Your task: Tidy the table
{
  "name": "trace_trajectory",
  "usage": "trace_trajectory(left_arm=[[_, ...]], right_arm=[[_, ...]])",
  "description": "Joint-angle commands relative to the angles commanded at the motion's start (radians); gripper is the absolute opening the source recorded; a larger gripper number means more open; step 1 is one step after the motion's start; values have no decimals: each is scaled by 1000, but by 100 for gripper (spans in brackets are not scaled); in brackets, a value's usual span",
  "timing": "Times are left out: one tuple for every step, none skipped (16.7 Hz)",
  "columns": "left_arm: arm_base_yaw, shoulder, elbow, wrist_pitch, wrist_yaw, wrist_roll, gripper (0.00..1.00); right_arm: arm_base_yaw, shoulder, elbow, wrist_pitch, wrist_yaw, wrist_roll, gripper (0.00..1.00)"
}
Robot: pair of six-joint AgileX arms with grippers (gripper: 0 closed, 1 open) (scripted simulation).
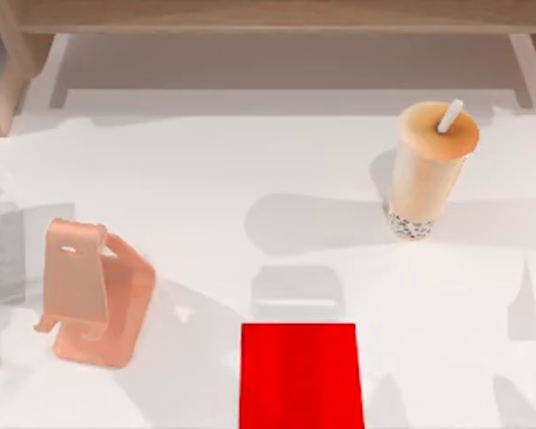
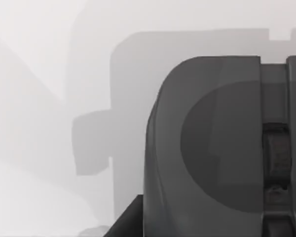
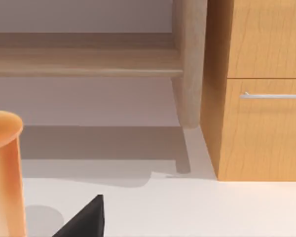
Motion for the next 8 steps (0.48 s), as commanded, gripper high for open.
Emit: trace_trajectory(left_arm=[[0, -1, 3, -3, 0, 0, 0], [1, -4, 15, -16, 0, -2, 0], [2, -11, 34, -40, 0, -3, 0], [1, -21, 58, -74, -1, -4, 0], [0, -34, 85, -117, -1, -4, 0], [-1, -48, 114, -166, -1, -4, 0], [-2, -63, 144, -217, -1, -4, 0], [-2, -78, 173, -266, -1, -4, 0]], right_arm=[[0, 0, 0, 0, 0, 0, 100], [0, 0, 0, 0, 0, 0, 100], [0, 0, 0, 0, 0, 0, 100], [0, 0, 0, 0, 0, 0, 100], [0, 0, 0, 0, 0, 0, 100], [0, 0, 0, 0, 0, 0, 100], [0, 0, 0, 0, 0, 0, 100], [0, 0, 0, 0, 0, 0, 100]])
